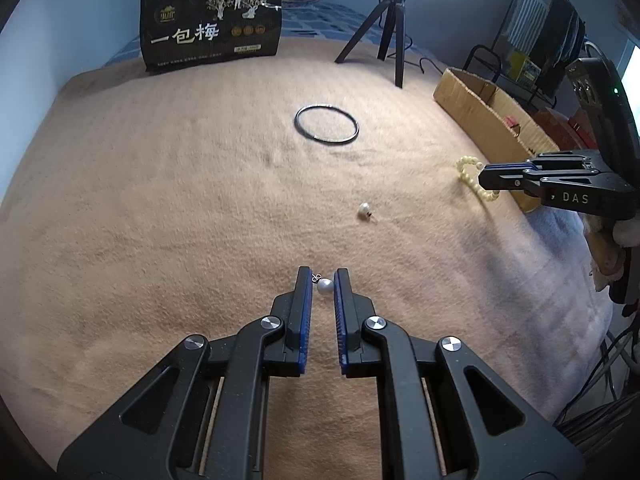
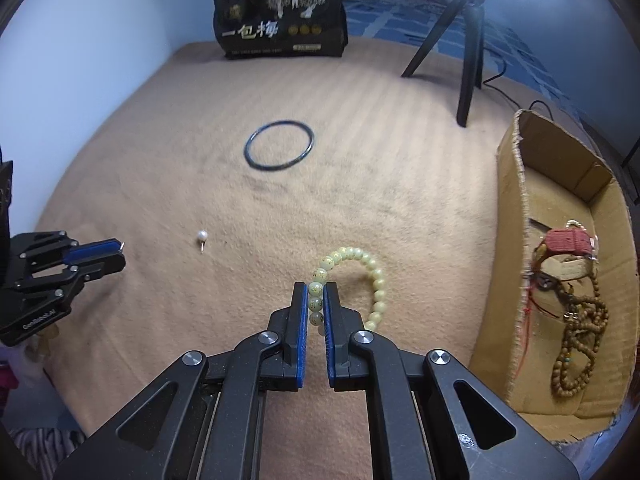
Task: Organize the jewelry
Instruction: 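Lift the earring and bracelet with both tools and carry them over the box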
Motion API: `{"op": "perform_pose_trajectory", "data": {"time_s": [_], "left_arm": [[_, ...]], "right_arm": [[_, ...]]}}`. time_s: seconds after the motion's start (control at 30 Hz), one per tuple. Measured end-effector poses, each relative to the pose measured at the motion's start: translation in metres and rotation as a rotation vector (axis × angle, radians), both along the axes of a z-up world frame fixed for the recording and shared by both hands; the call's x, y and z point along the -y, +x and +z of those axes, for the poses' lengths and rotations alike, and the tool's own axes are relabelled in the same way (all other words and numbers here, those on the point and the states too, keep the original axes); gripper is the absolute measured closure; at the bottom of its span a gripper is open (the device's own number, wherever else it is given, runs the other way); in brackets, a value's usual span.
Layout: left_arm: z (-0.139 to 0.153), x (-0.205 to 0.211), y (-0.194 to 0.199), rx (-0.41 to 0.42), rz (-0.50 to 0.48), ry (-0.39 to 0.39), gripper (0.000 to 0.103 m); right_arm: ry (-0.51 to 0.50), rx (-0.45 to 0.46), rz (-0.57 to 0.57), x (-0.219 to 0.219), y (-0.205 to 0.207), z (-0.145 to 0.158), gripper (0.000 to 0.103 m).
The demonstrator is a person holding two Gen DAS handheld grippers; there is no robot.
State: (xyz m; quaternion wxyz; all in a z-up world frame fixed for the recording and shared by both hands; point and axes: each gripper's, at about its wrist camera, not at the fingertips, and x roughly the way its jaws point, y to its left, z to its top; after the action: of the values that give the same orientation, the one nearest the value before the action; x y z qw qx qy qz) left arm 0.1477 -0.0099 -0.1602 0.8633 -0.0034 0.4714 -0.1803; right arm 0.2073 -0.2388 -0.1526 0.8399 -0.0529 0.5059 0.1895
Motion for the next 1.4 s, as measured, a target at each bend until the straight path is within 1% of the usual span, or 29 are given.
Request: {"op": "perform_pose_trajectory", "data": {"time_s": [0.37, 0.67, 0.97, 1.2, 1.4], "left_arm": [[0.027, 0.020, -0.003, 0.049, -0.034, -0.019, 0.094], [0.042, 0.041, 0.001, 0.080, -0.064, -0.043, 0.094], [0.058, 0.066, 0.008, 0.108, -0.090, -0.083, 0.094], [0.074, 0.095, 0.019, 0.143, -0.129, -0.094, 0.094], [0.083, 0.123, 0.035, 0.157, -0.162, -0.104, 0.094]], "right_arm": [[0.059, 0.037, -0.033, 0.022, -0.017, 0.025, 0.097], [0.096, 0.076, -0.059, 0.046, -0.033, 0.050, 0.097], [0.092, 0.127, -0.115, 0.081, -0.044, 0.071, 0.097], [0.071, 0.151, -0.183, 0.115, -0.048, 0.077, 0.097], [0.064, 0.164, -0.231, 0.141, -0.049, 0.078, 0.097]]}}
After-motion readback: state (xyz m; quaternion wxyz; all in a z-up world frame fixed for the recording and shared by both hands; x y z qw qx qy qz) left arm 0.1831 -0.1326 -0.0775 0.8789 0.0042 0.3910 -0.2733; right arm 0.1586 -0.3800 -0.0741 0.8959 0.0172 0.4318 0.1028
